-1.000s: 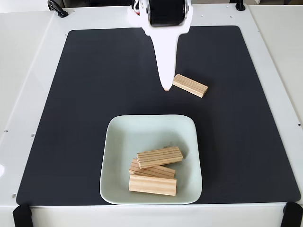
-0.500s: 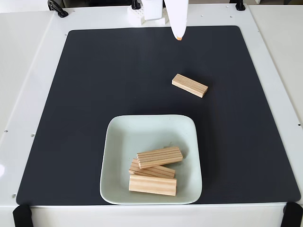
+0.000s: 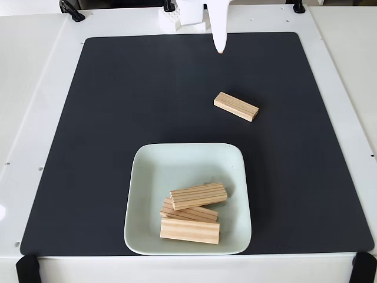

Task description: Pick up the wooden block and place them on the plate.

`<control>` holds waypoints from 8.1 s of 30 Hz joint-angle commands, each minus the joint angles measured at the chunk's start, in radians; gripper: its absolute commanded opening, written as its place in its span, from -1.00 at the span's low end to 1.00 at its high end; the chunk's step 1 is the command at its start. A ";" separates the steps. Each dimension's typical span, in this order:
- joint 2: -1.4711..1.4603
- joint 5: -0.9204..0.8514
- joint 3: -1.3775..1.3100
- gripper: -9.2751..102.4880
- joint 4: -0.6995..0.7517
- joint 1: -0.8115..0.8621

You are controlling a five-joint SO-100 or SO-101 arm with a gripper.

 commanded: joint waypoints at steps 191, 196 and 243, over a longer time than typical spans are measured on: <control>-1.183 -0.252 -1.279 -0.84 0.025 0.225; -1.184 -0.250 -1.284 -0.84 0.025 0.224; -1.109 -0.249 -1.247 -0.68 0.106 0.209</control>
